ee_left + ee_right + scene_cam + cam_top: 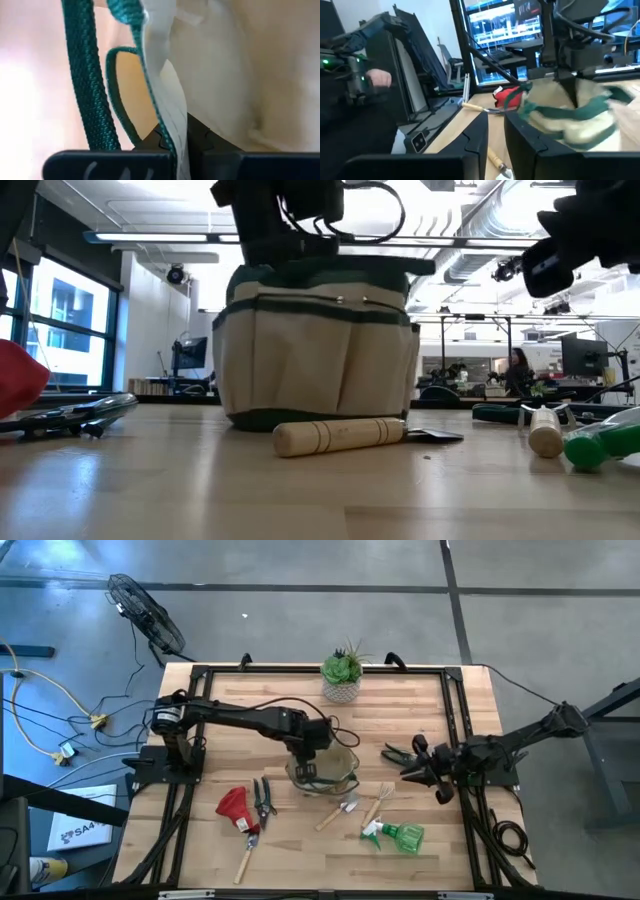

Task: Pick & Place Garden tools in Gardening bag
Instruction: Put the top right trowel into the gardening bag

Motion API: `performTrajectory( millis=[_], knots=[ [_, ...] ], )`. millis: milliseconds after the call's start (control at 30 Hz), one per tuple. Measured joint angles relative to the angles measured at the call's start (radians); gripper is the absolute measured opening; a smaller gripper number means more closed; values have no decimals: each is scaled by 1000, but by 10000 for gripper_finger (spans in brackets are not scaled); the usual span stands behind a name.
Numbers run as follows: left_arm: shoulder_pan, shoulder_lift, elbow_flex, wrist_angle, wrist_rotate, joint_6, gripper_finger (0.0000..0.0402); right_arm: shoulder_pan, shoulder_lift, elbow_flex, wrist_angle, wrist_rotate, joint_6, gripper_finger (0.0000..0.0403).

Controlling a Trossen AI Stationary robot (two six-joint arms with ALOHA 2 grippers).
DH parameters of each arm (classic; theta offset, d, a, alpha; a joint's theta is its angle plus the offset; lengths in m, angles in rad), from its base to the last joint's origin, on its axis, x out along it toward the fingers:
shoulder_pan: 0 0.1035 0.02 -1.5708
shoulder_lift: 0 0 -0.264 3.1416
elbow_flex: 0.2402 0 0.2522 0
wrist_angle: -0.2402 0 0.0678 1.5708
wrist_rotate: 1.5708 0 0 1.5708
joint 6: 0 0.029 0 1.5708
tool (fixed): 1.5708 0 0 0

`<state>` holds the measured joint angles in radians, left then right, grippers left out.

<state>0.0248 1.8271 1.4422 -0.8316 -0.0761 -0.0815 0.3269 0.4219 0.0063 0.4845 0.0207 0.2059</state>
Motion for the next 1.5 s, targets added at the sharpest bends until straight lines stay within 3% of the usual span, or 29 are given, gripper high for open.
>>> performTrajectory(
  millis=[133, 333, 500, 667, 867, 1100, 1300, 1500],
  knots=[
    [-7, 0, 33, -32, -44, 7, 1, 21, 99, 21, 21, 6, 9, 43],
    [-21, 1, 76, -41, -175, 25, 0, 84, 333, 213, 3, 6, -44, 39],
    [-25, 1, 88, -36, -176, 6, 0, 135, 567, 447, -195, 17, -99, 39],
    [-25, 1, 88, -34, -164, -22, 0, 205, 768, 686, -491, 121, -99, 39],
    [-25, 1, 88, -34, -97, -32, 0, 273, 946, 890, -725, 236, -121, 39],
    [-24, 1, 88, -34, -28, -15, 0, 256, 1082, 1031, -801, 213, -125, 39],
    [-24, 1, 88, -47, -26, 8, 0, 223, 1125, 1102, -803, 236, 27, 42],
    [-23, -17, 89, -135, -12, 26, 0, 220, 1125, 1108, -836, 241, 197, 99]
  ],
)
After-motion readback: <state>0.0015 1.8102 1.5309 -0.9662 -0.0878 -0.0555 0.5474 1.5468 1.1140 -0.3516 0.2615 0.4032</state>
